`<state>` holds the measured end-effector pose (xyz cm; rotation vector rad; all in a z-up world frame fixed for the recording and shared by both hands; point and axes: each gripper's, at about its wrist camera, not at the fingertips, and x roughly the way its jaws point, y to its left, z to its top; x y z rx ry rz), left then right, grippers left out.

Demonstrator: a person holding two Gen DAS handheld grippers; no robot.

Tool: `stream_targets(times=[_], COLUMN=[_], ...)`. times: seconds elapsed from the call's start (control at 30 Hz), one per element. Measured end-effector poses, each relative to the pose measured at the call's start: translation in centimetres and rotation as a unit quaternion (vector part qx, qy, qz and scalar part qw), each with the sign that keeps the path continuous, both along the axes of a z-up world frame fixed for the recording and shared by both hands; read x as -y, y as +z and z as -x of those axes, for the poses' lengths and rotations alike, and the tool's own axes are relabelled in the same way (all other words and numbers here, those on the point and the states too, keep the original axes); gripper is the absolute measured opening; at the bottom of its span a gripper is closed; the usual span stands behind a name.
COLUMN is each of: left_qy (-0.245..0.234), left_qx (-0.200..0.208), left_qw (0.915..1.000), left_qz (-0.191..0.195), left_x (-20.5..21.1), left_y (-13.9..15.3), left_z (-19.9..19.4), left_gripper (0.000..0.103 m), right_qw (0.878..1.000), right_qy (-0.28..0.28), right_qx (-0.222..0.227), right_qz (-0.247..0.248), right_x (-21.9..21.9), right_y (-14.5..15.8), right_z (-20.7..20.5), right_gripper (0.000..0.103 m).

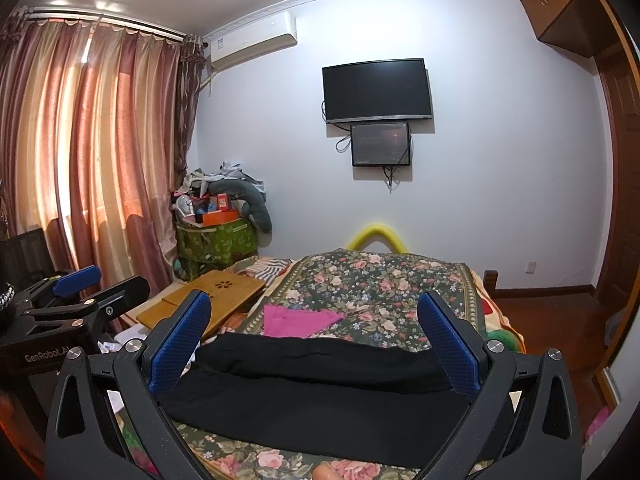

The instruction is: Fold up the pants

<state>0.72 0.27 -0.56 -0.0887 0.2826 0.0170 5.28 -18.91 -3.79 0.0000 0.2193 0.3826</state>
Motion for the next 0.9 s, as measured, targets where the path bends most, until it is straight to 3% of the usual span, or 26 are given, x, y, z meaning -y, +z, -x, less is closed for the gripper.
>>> stream_targets(times=[0.9], left_qy=[0.001], left_qx=[0.002], left_qw=[1.0], left_qz=[0.0], left_x=[0.01], left_y=[0.1], left_z=[0.08], left_gripper=[0.103], right_qw=[1.0], right_qy=[-0.006], right_qx=[0.001], right_qz=[0.006], right_x=[0.61], right_y=[0.17], right_z=[-0.27], right_gripper=[0.103])
